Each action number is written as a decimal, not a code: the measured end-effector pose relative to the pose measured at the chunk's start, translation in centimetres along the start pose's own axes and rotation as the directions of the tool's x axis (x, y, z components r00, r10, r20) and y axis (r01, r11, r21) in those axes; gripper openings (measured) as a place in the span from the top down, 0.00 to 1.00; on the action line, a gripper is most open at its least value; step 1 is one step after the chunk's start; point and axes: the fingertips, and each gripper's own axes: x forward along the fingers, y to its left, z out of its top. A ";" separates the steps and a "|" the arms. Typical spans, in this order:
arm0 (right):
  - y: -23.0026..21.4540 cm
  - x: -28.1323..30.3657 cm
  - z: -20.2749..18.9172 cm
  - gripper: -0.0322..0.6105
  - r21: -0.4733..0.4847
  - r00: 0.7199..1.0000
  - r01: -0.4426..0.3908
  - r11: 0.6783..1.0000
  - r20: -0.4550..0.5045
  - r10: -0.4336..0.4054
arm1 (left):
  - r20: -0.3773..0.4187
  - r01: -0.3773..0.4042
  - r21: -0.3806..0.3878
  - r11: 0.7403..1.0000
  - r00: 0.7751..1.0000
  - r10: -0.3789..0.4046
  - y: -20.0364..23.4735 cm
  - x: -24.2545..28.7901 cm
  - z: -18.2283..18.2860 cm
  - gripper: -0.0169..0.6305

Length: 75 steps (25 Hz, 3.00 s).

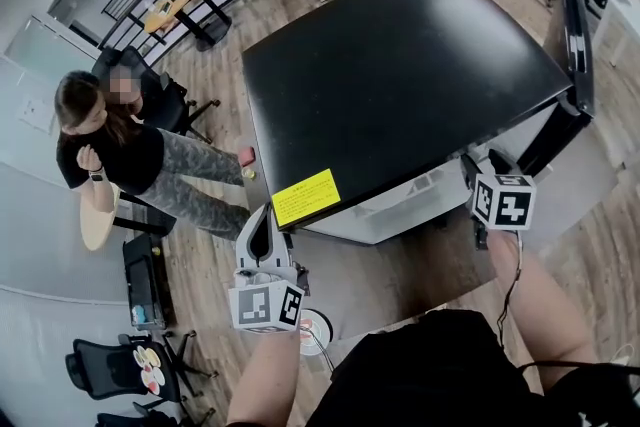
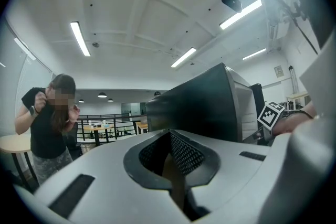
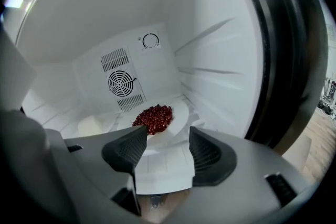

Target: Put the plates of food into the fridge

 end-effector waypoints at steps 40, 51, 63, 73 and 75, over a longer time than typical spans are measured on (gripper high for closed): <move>24.6 -14.9 -12.0 0.60 -0.106 0.949 -0.298 0.949 0.069 0.306 | 0.011 -0.083 -0.081 0.993 0.996 0.084 11.9 -25.4 -2.7 0.97; 31.5 -15.9 -21.4 0.60 -0.082 0.931 -0.365 0.927 -0.031 0.364 | -0.014 -0.090 -0.080 0.993 0.996 0.089 15.5 -31.1 -6.9 0.97; 36.8 -17.0 -29.7 0.60 0.056 0.900 -0.418 0.907 -0.114 0.421 | -0.058 -0.097 -0.094 0.991 0.994 0.092 18.0 -35.6 -10.1 0.97; 38.8 -17.0 -39.9 0.60 0.172 0.853 -0.402 0.899 -0.286 0.436 | -0.109 -0.103 -0.100 0.990 0.990 0.092 18.0 -36.9 -13.2 0.97; 38.8 -16.9 -41.7 0.60 0.189 0.845 -0.389 0.901 -0.317 0.431 | -0.116 -0.107 -0.104 0.989 0.989 0.094 18.0 -37.0 -14.0 0.97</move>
